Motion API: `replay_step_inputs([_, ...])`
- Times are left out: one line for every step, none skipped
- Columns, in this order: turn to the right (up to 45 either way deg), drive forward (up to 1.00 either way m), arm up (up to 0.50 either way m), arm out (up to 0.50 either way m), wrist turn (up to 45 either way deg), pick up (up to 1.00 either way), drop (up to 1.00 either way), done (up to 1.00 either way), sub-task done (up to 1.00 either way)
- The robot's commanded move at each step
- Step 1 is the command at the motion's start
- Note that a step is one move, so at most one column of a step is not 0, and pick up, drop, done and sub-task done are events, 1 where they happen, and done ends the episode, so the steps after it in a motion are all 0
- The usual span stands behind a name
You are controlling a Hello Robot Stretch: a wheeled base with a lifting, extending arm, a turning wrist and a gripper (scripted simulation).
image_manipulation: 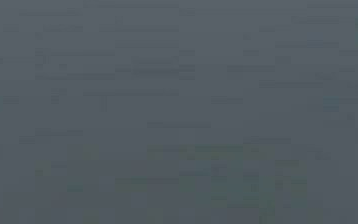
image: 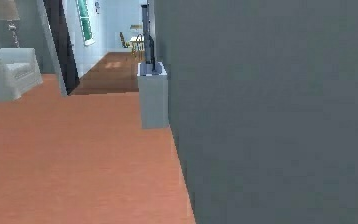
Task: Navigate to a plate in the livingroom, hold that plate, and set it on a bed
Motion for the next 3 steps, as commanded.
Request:
replay_step_inputs([0.0,0.05,0.00,0.00,0.0,0.00,0.00,0.00,0.00])
replay_step_inputs([-6.0,0.00,0.00,0.00,0.0,0.00,0.00,0.00,0.00])
replay_step_inputs([0.0,0.45,0.00,0.00,0.0,0.00,0.00,0.00,0.00])
